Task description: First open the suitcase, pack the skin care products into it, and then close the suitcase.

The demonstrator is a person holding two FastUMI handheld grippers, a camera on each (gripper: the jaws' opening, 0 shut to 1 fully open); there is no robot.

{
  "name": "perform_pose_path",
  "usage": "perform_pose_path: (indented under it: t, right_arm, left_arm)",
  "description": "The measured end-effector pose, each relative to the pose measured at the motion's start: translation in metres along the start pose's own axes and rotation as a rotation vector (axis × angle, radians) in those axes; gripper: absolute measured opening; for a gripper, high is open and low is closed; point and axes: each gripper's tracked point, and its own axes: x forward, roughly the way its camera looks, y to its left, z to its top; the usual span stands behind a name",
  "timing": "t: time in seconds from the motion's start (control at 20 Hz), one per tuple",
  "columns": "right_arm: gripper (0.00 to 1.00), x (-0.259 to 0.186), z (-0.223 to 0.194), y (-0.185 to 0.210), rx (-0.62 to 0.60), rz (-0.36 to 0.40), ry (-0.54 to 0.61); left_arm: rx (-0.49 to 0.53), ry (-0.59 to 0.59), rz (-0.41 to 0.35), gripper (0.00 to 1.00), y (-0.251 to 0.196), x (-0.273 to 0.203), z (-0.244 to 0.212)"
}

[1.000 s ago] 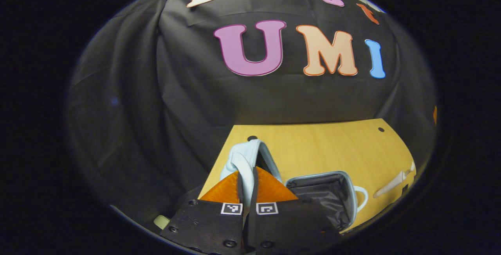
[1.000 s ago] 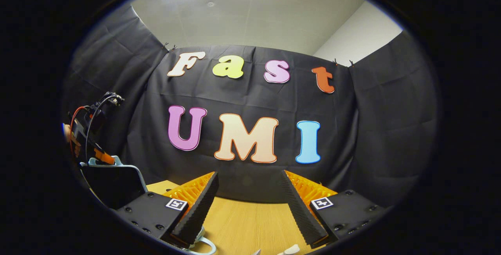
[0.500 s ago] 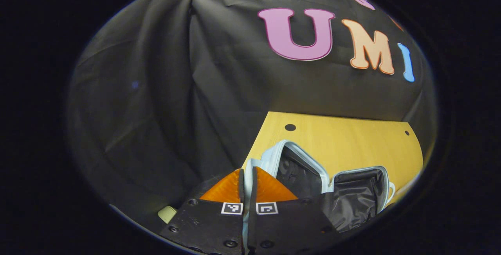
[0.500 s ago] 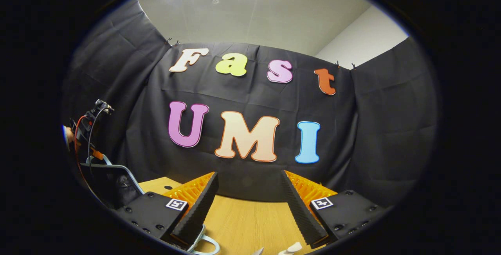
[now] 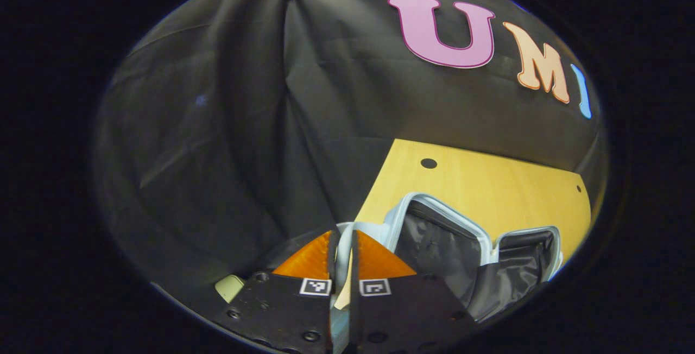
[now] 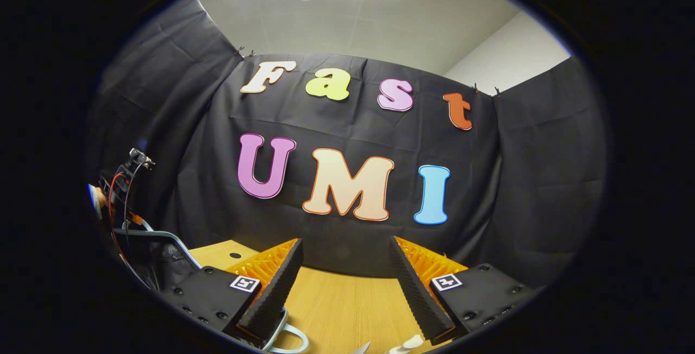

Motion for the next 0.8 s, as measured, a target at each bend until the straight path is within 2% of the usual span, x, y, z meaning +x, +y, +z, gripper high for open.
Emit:
perform_pose_path:
  t: [0.05,0.1,0.25,0.4,0.55,0.65,0.7,0.75,0.8]
  right_arm:
    - [0.98,0.0,-0.001,-0.001,0.003,0.0,0.003]
    - [0.98,0.001,-0.002,-0.003,0.005,-0.001,0.006]
    - [0.98,0.002,-0.005,-0.012,0.011,-0.014,0.014]
    - [0.98,0.004,-0.008,-0.021,0.015,-0.015,0.015]
    - [0.98,0.004,-0.008,-0.035,0.017,-0.003,0.015]
    - [0.98,0.002,-0.009,-0.05,0.022,-0.003,0.013]
    - [0.98,0.001,-0.011,-0.056,0.03,0.0,0.018]
    - [0.98,0.001,-0.012,-0.063,0.038,0.005,0.021]
    - [0.98,0.0,-0.013,-0.072,0.044,0.005,0.022]
  left_arm:
    - [0.012,-0.035,0.009,0.22,0.003,0.003,0.005]
    - [0.012,-0.049,0.022,0.32,0.005,0.001,0.009]
    - [-0.009,-0.097,0.043,0.98,-0.006,-0.013,0.024]
    - [-0.048,-0.209,0.025,0.96,-0.027,-0.029,0.046]
    - [-0.07,-0.311,0.01,0.96,-0.041,-0.066,0.071]
    - [-0.069,-0.37,-0.022,0.96,-0.07,-0.091,0.085]
    - [-0.063,-0.394,-0.037,1.0,-0.086,-0.105,0.089]
    - [-0.056,-0.408,-0.052,0.95,-0.101,-0.115,0.093]
    - [-0.054,-0.427,-0.071,1.0,-0.116,-0.128,0.098]
